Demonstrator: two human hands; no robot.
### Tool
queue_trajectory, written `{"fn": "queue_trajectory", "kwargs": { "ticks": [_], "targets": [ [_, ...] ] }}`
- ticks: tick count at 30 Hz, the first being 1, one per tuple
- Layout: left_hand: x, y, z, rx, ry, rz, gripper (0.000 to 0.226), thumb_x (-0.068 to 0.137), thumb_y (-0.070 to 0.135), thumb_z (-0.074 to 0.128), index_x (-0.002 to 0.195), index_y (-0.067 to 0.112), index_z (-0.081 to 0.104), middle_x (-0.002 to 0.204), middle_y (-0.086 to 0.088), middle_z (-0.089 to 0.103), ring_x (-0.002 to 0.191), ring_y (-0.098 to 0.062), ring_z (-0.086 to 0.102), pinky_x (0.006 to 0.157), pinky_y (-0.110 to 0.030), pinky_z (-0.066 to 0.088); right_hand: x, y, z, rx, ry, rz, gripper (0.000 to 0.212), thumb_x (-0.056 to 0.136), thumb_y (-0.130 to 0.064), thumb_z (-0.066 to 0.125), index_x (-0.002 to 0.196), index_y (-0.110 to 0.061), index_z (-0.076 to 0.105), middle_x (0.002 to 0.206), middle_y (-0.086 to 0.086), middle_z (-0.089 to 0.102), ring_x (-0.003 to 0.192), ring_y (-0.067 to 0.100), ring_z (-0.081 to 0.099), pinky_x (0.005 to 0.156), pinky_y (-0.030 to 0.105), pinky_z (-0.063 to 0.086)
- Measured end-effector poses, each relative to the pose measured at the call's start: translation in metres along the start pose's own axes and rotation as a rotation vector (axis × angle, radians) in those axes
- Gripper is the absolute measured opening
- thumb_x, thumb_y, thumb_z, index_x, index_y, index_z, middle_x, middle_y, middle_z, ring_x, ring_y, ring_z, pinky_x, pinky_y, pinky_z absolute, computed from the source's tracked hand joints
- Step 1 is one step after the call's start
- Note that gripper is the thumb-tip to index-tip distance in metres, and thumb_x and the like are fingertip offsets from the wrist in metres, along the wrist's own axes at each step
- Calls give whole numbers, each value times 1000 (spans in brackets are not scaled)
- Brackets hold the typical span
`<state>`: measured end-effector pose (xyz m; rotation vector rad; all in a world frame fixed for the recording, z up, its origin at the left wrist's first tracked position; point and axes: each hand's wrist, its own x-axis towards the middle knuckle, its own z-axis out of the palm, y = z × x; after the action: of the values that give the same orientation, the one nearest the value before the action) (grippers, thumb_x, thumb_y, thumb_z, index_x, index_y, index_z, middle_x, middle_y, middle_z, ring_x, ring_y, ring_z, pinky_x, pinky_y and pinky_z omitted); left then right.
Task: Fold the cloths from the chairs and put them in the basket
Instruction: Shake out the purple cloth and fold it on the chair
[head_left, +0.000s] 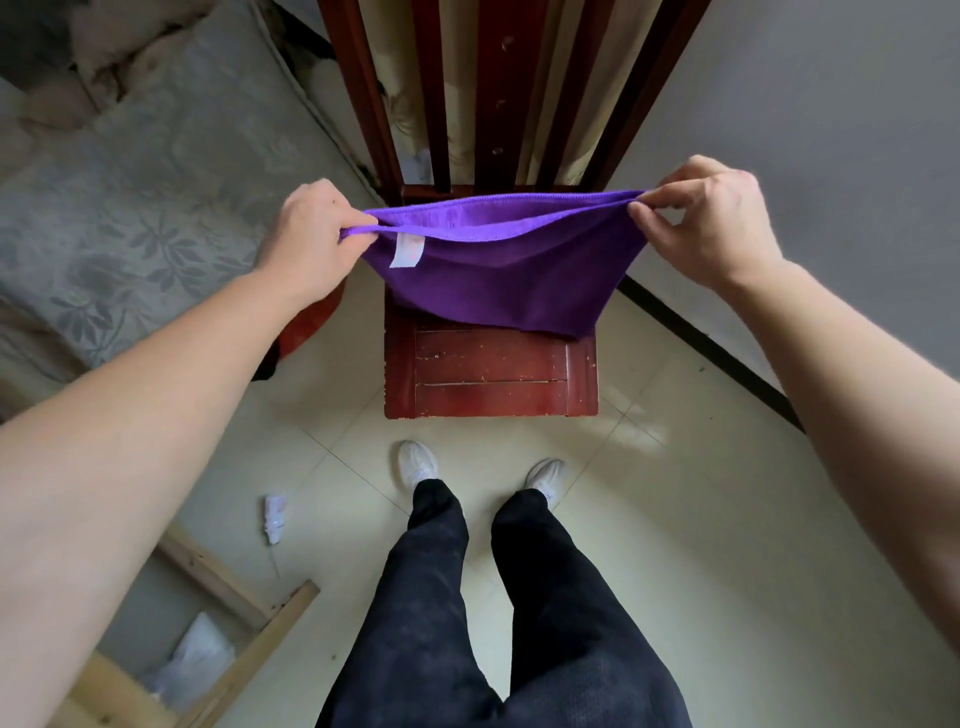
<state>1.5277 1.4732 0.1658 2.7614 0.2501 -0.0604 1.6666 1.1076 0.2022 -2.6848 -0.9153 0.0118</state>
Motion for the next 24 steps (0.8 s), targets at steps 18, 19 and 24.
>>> {"fn": "queue_trajectory", "kwargs": {
  "ticks": [18, 19, 24],
  "targets": [
    [19, 9, 7, -120, -86, -156, 30, 81, 18, 73, 109, 21, 61, 83, 0, 61, 84, -29, 59, 81, -39, 49, 8, 25, 18, -122, -157, -22, 39, 99, -22, 54, 137, -13, 51, 108, 18, 65, 93, 40, 65, 76, 52, 56],
    [28, 9, 4, -54, -85, -131, 25, 82, 18, 71, 107, 19, 67, 87, -6, 62, 89, -33, 60, 84, -41, 49, 13, 25, 15, -155, -143, -16, 35, 100, -25, 51, 133, -14, 56, 109, 18, 63, 94, 41, 63, 74, 52, 56],
    [61, 14, -21, -67, 170, -126, 21, 78, 22, 56, 90, 14, 71, 87, -13, 58, 93, -34, 57, 86, -36, 44, 37, 21, -4, -147, 80, 88, 34, 101, -35, 39, 116, -14, 61, 112, 15, 57, 100, 34, 57, 69, 47, 51]
  ]
}}
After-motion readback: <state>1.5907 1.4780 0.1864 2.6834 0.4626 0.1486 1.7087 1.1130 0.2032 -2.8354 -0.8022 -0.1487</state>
